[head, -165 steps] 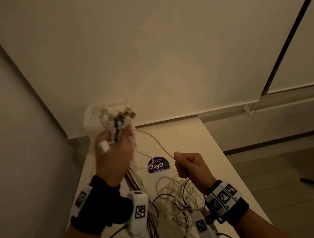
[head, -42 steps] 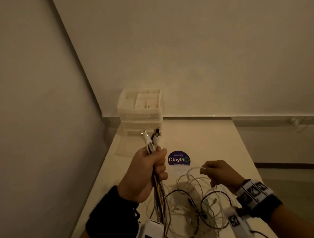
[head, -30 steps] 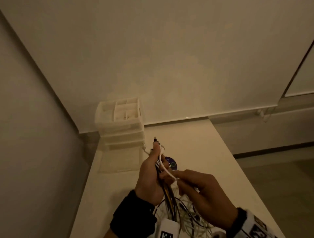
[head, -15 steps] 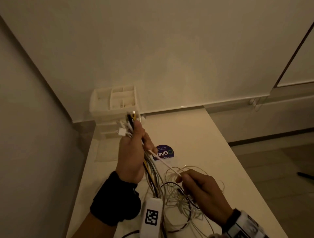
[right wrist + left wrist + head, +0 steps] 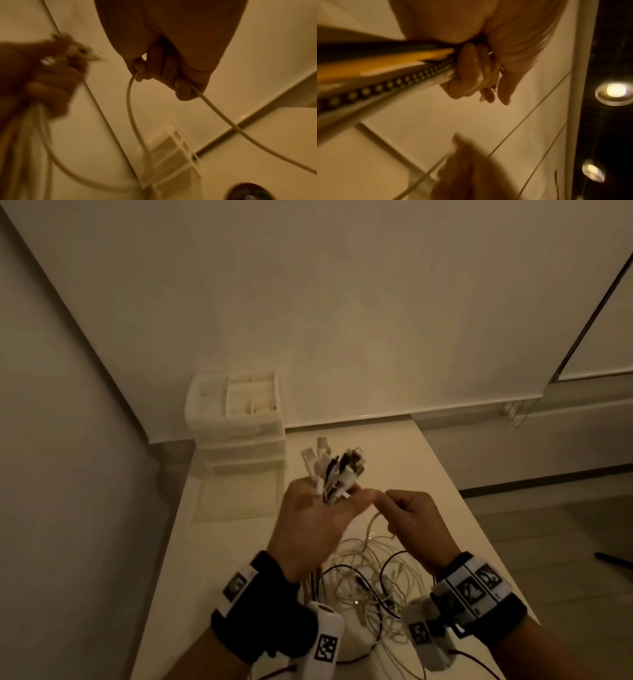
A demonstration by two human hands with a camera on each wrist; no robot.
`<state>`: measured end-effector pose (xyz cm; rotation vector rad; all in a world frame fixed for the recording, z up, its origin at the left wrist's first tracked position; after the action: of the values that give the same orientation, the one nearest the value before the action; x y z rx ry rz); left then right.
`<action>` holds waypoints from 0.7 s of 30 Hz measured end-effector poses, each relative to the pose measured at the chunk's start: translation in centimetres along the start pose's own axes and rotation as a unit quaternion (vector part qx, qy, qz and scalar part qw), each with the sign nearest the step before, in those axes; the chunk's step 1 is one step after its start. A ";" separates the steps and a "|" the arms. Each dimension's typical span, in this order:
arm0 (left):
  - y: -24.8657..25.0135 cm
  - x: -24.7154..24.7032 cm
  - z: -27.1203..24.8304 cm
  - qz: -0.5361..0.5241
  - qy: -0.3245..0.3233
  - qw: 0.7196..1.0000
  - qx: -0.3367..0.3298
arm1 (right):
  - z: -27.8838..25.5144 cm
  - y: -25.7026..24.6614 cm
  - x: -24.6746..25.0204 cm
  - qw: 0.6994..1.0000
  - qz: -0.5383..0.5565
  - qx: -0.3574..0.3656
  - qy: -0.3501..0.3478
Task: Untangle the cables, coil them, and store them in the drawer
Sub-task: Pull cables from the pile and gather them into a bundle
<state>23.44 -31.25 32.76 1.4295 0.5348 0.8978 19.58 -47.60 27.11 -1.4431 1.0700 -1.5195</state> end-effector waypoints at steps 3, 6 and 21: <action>-1.8 -2.6 0.2 0.000 0.023 0.998 0.061 | -0.2 -2.6 0.2 0.996 0.083 0.004 -0.004; -2.5 -3.6 0.7 -0.034 0.018 0.996 0.078 | -0.7 -3.6 0.9 0.989 0.144 0.006 0.013; -1.6 5.2 2.6 -0.093 0.228 0.969 0.010 | -3.5 6.1 5.0 0.996 0.052 -0.058 -0.036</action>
<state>28.83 -28.54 32.52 1.1651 1.0070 1.0741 15.72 -54.16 23.17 -1.4853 1.1871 -1.3428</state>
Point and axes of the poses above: each hand's wrist, its own z-axis towards the middle knuckle, its own x-axis out of the back of the hand, y = z × x, the point moved 2 cm from there along z, towards the middle knuckle, and after that the axes turned 15 degrees about -y, right-handed, at the moved point
